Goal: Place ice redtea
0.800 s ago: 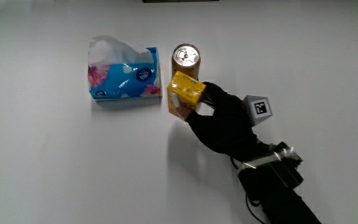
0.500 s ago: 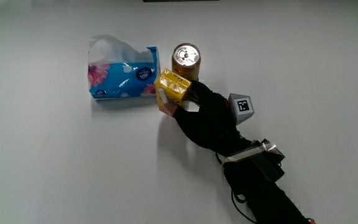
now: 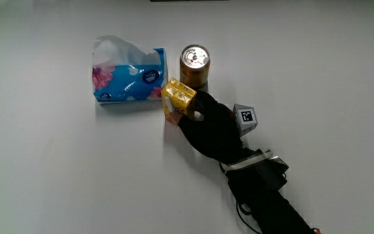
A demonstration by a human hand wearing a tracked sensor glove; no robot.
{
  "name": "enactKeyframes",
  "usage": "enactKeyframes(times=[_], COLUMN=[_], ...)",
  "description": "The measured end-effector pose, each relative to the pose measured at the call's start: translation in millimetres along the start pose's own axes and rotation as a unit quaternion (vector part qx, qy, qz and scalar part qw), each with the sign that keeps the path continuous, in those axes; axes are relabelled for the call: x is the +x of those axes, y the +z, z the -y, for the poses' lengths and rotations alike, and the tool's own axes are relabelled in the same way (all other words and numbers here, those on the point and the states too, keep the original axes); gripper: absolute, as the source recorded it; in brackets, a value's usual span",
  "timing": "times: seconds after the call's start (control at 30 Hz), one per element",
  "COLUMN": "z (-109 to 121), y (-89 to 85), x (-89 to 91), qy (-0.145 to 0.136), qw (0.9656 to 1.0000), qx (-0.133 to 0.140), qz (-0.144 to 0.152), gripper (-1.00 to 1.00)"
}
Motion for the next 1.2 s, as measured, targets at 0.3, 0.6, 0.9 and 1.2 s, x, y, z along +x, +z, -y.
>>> enactKeyframes(times=[0.3, 0.6, 0.9, 1.2], z=[1, 1, 10, 46], y=[1.4, 1.5, 9.3, 35.7], x=[2.9, 4.3, -10.3, -53.4], qy=[-0.001, -0.006, -0.01, -0.053], qw=[1.0, 1.0, 0.999, 0.9914], qx=[0.001, -0.005, -0.044, -0.081], qz=[-0.002, -0.006, -0.004, 0.088], gripper=[-0.04, -0.43, -0.83, -1.0])
